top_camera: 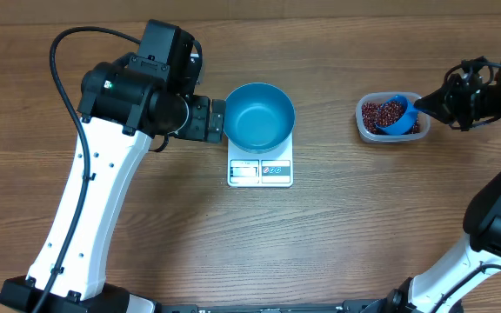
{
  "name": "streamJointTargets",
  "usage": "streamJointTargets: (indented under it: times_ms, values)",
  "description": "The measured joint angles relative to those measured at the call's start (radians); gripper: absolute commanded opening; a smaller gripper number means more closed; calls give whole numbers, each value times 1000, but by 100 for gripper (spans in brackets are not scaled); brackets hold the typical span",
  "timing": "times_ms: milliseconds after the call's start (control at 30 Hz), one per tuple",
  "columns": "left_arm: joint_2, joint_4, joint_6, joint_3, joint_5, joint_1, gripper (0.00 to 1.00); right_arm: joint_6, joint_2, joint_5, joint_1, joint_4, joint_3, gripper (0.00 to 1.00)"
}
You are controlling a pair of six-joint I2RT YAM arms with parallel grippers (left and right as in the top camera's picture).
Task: Scoop item into bowl and weigh 150g on scale
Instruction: 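Drag the scoop through the beans and tilt it upward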
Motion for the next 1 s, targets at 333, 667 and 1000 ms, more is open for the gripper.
streamJointTargets:
  times_ms: [333, 667, 1000]
  values:
    - [0, 0, 0, 0, 0, 0, 99, -27, 0, -59, -11, -17, 0, 4]
    - [0, 0, 0, 0, 0, 0, 100, -64, 0, -177, -68, -37, 0, 4]
    - [0, 0, 0, 0, 0, 0, 100, -150, 0, -397, -98, -58, -1, 4]
